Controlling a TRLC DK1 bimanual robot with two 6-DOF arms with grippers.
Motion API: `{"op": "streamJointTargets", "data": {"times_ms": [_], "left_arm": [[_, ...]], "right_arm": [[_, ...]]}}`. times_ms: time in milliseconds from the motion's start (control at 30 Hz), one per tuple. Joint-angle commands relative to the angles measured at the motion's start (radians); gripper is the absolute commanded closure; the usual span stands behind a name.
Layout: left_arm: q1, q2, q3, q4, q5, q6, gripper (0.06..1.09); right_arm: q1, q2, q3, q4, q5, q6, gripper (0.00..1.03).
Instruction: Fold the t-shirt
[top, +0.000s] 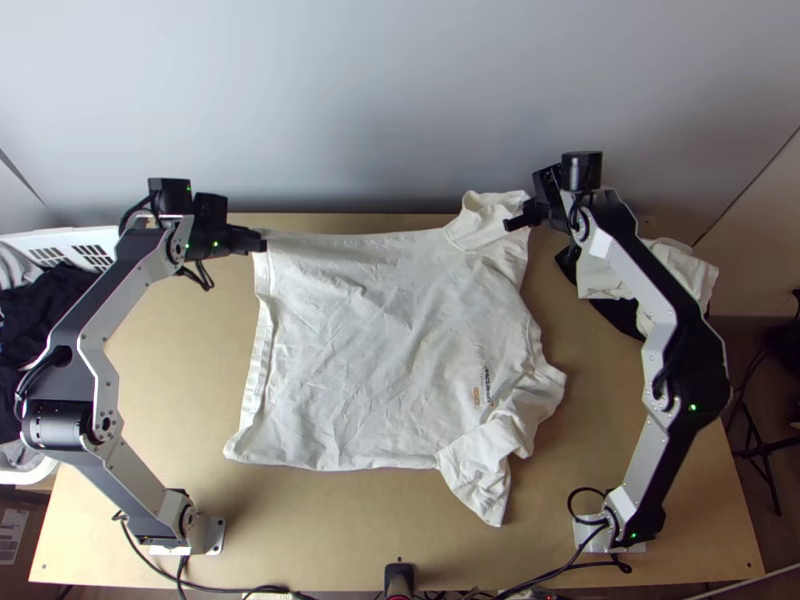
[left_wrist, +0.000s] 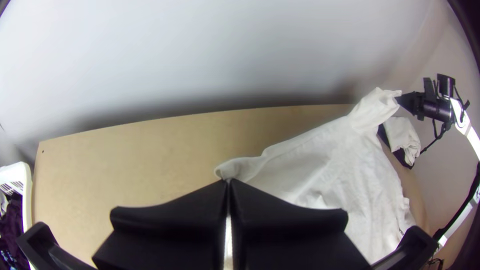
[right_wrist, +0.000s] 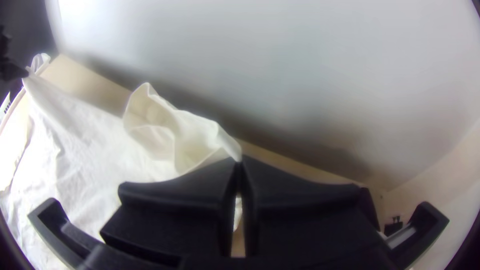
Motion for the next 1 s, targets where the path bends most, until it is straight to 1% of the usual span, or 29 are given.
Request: {"op": "streamJointTargets", "data": {"times_ms": [0,267,533,967], "left_arm": [[0.012,-0.044,-0.096,0.045,-0.004,0.018,1.05],[0.011,-0.065,-0.15,0.07,-0.004,0.016,1.05],[0.012,-0.099,-0.184,0.07,-0.004,0.011,1.05],[0.011,-0.208,-0.325,0.071,-0.002,0.008,1.05]], "right_arm": [[0.013,-0.132,-0.158,0.024,-0.01,0.02,1.0],[0.01,-0.282,-0.339,0.044,-0.018,0.026,1.0],[0.01,-0.387,-0.466,0.044,-0.033,0.045,1.0],[0.033,-0.558,-0.641,0.035,-0.068,0.081,1.0]]}}
